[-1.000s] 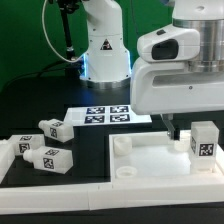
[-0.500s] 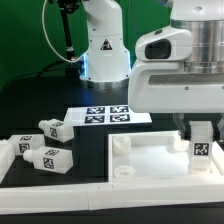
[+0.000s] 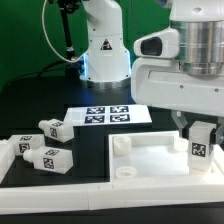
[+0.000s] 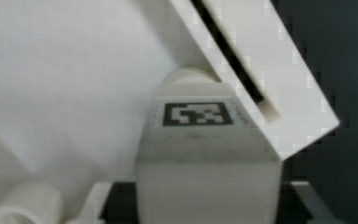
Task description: Assemble one leg
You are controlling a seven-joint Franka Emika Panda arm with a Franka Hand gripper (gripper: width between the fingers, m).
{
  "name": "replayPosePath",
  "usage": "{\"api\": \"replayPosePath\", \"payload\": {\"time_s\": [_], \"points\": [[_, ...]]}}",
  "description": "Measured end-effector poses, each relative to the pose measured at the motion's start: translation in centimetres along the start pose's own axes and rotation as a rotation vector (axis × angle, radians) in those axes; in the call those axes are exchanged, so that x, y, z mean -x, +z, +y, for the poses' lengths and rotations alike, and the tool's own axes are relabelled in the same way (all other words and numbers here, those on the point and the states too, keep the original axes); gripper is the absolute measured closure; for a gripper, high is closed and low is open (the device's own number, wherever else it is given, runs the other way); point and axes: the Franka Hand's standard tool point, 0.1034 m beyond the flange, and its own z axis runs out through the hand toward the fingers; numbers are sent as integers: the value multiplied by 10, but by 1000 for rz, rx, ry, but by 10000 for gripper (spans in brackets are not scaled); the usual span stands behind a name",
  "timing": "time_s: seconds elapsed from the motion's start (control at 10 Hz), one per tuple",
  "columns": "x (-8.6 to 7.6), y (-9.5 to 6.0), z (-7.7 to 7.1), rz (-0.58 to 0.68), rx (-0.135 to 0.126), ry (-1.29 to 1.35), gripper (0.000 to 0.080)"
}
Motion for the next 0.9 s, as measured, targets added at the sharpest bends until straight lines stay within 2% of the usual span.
{"api": "replayPosePath", "payload": {"time_s": [0.1, 0.2, 0.5, 0.7, 0.8, 0.9], "points": [[1, 0, 1, -11, 2, 167, 514], [2, 0, -1, -27, -7, 324, 514], [11, 1, -1, -42, -50, 835, 514], [11, 0, -1, -34, -55, 896, 514], [12, 1, -1, -33, -55, 854, 412], [12, 1, -1, -33, -54, 849, 277]]}}
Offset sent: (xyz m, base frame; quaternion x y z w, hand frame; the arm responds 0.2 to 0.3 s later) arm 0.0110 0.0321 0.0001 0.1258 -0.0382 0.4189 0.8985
